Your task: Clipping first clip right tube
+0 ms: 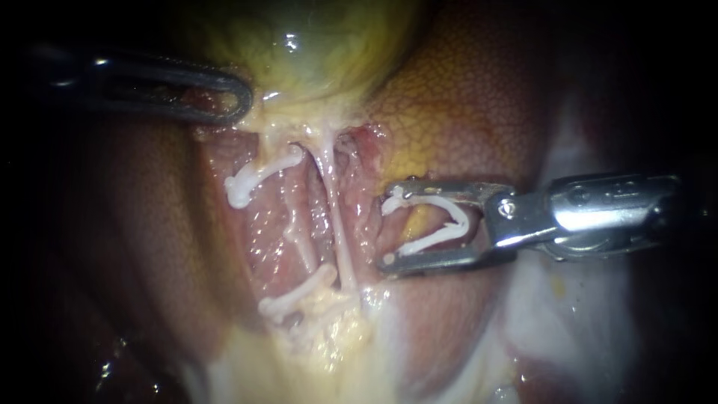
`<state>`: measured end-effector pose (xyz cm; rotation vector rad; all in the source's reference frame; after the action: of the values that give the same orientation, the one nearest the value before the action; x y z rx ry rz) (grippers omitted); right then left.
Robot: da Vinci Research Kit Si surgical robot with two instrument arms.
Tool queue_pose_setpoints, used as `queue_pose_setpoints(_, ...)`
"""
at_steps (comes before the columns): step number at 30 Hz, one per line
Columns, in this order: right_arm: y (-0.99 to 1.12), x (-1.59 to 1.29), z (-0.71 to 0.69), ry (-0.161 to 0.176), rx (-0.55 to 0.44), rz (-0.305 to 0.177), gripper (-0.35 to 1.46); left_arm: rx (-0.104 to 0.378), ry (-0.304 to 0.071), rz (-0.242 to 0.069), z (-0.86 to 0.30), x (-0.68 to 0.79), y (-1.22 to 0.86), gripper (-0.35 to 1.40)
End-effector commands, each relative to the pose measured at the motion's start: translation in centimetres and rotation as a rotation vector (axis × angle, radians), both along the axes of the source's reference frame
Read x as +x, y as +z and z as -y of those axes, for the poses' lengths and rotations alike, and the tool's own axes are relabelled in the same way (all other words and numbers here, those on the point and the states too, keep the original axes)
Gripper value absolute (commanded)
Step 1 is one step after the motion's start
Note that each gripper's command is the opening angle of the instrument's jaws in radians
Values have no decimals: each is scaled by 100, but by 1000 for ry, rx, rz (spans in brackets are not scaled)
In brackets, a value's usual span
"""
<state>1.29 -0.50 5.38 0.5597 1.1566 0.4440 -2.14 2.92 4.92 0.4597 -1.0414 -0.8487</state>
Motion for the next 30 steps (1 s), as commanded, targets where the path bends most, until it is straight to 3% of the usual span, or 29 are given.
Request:
queue_pose_setpoints(1, 3, 1, 1, 3, 12, -4, 50, 0, 0, 0, 0, 0, 0, -35)
queue_pose_setpoints(13, 22, 26, 10, -2, 77, -37, 50, -1, 0, 0, 1, 0, 0, -35)
queue_pose_setpoints(21, 27, 37, 11, -4, 139, -93, 50, -1, 0, -1, 1, 0, 0, -35)
queue_pose_setpoints(30, 35, 49, 19, -31, 220, -161, 49, -1, -1, -1, 2, -1, 1, -35)
